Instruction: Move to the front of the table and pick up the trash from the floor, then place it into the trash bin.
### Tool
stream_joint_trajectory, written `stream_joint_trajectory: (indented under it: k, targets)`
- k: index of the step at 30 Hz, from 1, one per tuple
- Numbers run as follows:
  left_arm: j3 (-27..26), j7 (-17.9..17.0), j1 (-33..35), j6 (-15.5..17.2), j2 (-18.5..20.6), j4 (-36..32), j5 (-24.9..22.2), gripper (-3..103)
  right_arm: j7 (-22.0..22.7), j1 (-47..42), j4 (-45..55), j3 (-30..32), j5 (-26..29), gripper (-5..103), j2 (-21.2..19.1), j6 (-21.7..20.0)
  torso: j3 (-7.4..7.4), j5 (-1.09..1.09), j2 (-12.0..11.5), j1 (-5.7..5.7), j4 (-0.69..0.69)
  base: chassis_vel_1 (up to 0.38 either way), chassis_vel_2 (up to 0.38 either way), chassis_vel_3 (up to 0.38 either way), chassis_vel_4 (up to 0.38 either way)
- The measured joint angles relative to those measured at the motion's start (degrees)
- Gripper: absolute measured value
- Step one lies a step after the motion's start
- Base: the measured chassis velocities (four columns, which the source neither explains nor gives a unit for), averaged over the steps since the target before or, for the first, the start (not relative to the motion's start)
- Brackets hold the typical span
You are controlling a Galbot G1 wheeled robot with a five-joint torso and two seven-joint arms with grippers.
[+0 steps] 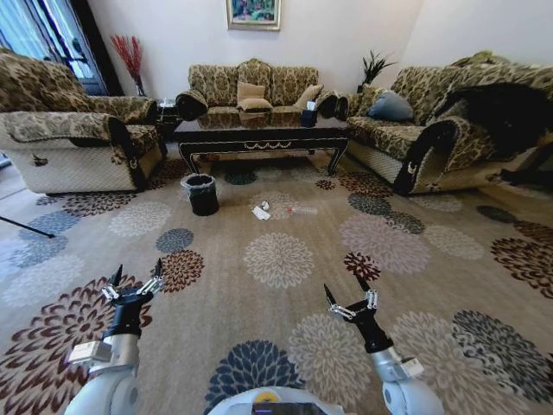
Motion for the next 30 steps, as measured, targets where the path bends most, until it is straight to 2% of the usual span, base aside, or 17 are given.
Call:
stream_joint_trajectory:
  k: [9, 30]
  targets:
    - [0.19, 0.08, 0.21, 0.07, -0.22, 0.00, 0.53, 100, 0.37, 0.46, -0.89, -0.33, -0.10, 100, -0.06, 0.00, 0.08, 0.00, -0.01, 0.00, 0.01, -0.265, 0.233, 0.263, -0.225]
    - [-0.07, 0.17, 1.42, -0.58, -0.35, -0.26, 0.71, 100, 3.22, 0.70, -1.50, -0.62, -0.37, 100, -0.12, 0.17, 0.15, 0.00, 0.00, 0.00, 0.00, -0.323, 0.330, 0.324, -0.332]
